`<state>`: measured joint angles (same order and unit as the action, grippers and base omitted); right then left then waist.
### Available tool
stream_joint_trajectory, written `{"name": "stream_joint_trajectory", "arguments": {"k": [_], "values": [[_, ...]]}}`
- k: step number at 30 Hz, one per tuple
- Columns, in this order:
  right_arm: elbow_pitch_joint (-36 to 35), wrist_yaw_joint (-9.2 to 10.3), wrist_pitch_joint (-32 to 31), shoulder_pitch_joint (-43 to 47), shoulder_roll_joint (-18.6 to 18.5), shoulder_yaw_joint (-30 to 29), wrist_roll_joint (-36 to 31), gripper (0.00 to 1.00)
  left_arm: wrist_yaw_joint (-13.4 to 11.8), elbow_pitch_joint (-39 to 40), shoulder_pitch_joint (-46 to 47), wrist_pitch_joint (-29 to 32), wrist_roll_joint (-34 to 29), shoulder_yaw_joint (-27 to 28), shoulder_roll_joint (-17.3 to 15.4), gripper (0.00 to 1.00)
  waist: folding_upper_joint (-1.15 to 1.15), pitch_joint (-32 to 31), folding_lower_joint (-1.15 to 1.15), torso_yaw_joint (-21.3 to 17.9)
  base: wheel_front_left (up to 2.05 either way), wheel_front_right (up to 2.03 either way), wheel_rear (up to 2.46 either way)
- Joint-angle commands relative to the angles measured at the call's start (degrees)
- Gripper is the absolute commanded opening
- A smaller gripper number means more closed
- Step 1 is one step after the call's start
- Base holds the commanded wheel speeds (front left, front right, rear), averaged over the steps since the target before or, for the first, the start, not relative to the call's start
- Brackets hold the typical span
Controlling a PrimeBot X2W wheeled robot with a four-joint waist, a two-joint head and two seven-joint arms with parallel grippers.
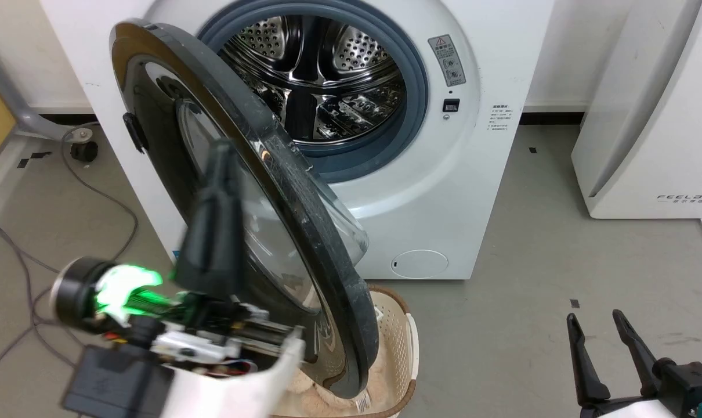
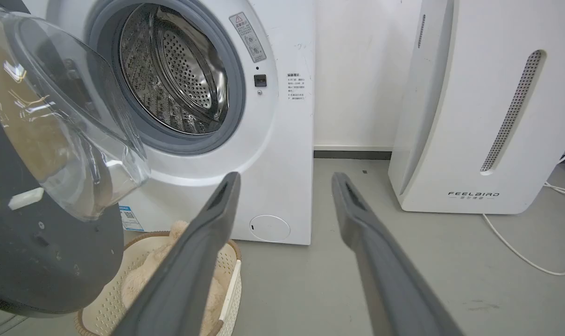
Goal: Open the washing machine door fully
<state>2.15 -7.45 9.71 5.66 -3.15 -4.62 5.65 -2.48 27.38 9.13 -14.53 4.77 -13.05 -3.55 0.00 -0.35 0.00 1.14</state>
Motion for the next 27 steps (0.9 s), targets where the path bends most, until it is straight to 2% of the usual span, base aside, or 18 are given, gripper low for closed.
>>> {"name": "stream_joint_trajectory", "arguments": {"k": [1, 10, 15, 22, 27], "values": [[0.2, -0.03, 0.2, 0.8, 0.3, 0.0, 0.4, 1.0, 0.4, 0.5, 1.1, 0.4, 0.2, -1.1, 0.2, 0.0, 0.0, 0.0, 0.0, -0.1, 0.0, 0.0, 0.0], [0.5, -0.03, 0.0, 0.9, 0.3, 0.0, 0.6, 1.0, 4.0, -3.5, 2.6, 8.8, 4.5, -15.8, 0.6, 0.0, 0.0, 0.2, 0.0, -0.2, 0.0, 0.0, 0.0], [1.0, -0.03, -0.1, 0.8, 0.3, 0.2, 1.0, 1.0, 4.7, -8.5, 1.5, 14.4, 7.1, -22.6, 0.6, 0.0, 0.0, 0.4, 0.0, -0.3, 0.0, 0.0, 0.0], [1.8, -0.03, 0.0, 0.8, 0.3, 0.3, 1.5, 1.0, 4.1, -15.7, -2.1, 22.6, 10.3, -27.1, 0.6, 0.0, 0.0, 0.6, 0.0, -0.5, 0.0, 0.0, 0.0], [2.2, -0.03, 0.0, 0.5, 0.3, 0.6, 1.8, 1.0, 2.1, -22.5, -1.8, 22.9, 10.6, -26.2, 0.6, 0.0, 0.0, 0.8, 0.0, -0.7, 0.0, 0.0, 0.0]]}}
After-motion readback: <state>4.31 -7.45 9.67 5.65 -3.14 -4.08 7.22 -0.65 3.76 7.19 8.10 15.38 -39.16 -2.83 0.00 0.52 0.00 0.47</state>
